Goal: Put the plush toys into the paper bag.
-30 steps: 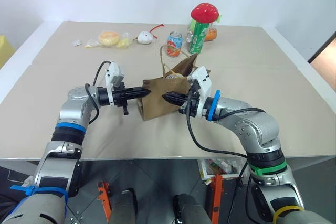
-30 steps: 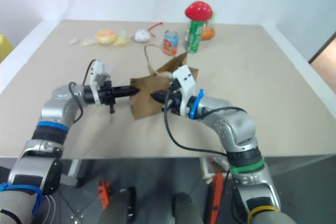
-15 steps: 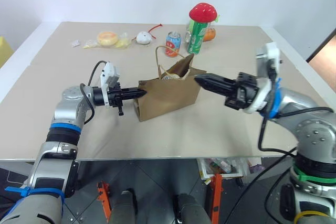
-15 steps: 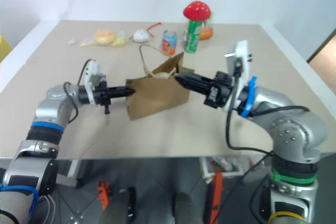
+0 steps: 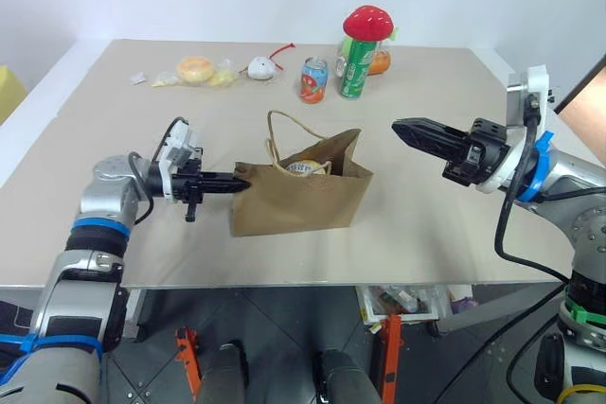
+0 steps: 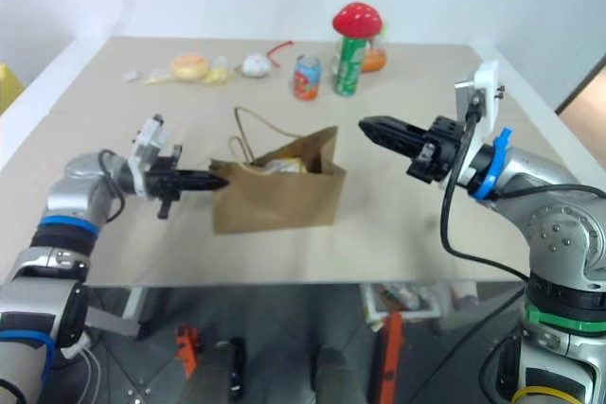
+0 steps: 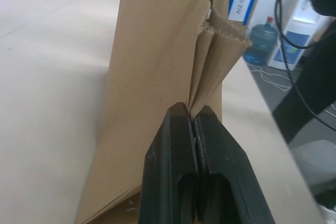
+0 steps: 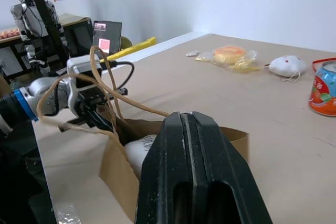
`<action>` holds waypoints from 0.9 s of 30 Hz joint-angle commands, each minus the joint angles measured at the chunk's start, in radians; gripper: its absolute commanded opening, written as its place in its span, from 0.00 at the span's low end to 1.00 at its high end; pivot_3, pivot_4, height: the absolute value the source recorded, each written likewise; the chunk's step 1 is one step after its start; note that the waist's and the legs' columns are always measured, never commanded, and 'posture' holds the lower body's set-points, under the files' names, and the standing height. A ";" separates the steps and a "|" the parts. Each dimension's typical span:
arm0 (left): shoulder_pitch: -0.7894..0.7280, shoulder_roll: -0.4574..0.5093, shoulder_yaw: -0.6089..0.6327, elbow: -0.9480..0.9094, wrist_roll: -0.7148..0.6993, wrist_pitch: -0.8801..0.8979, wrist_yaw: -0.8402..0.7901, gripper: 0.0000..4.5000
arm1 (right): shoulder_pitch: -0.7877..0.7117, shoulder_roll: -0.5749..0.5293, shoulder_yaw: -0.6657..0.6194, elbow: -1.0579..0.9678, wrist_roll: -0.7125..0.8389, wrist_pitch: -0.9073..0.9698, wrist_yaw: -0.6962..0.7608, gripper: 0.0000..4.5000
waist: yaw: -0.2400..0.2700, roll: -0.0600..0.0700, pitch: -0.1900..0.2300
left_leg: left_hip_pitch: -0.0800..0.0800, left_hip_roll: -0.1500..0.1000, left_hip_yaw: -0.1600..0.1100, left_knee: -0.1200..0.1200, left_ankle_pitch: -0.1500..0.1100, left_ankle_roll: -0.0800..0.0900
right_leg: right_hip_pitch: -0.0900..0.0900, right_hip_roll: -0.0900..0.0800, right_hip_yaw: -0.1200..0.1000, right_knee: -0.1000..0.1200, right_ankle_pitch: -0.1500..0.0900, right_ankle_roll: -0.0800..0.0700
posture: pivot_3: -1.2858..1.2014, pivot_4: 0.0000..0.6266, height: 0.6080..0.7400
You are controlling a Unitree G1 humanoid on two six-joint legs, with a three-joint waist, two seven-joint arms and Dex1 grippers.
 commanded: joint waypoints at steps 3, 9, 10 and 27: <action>-0.086 -0.025 0.016 0.114 0.046 -0.113 0.003 0.06 | -0.014 -0.036 -0.004 -0.019 0.001 -0.018 0.003 0.00 | 0.000 0.000 0.000 | 0.000 0.000 0.000 0.000 0.000 0.000 | 0.000 0.000 0.000 0.000 0.000 0.000 | 0.52 0.24 1.00; -0.102 0.012 0.034 0.111 0.010 -0.037 -0.015 0.47 | 0.004 -0.041 -0.004 -0.020 0.003 -0.022 0.003 0.00 | 0.000 0.000 0.000 | 0.000 0.000 0.000 0.000 0.000 0.000 | 0.000 0.000 0.000 0.000 0.000 0.000 | 0.52 0.24 1.00; -0.091 0.020 0.039 0.090 0.004 -0.028 -0.015 0.57 | 0.003 -0.040 -0.001 -0.013 0.000 -0.024 0.005 0.00 | 0.000 0.000 0.000 | 0.000 0.000 0.000 0.000 0.000 0.000 | 0.000 0.000 0.000 0.000 0.000 0.000 | 0.52 0.24 1.00; 0.290 0.276 0.369 -0.475 -0.231 0.676 0.322 0.76 | 0.169 -0.221 -0.003 0.140 -0.166 -0.092 0.155 0.00 | -0.003 0.001 0.000 | 0.000 0.001 0.001 -0.001 0.000 0.000 | -0.001 0.000 0.001 0.000 -0.001 0.000 | 0.52 0.24 1.00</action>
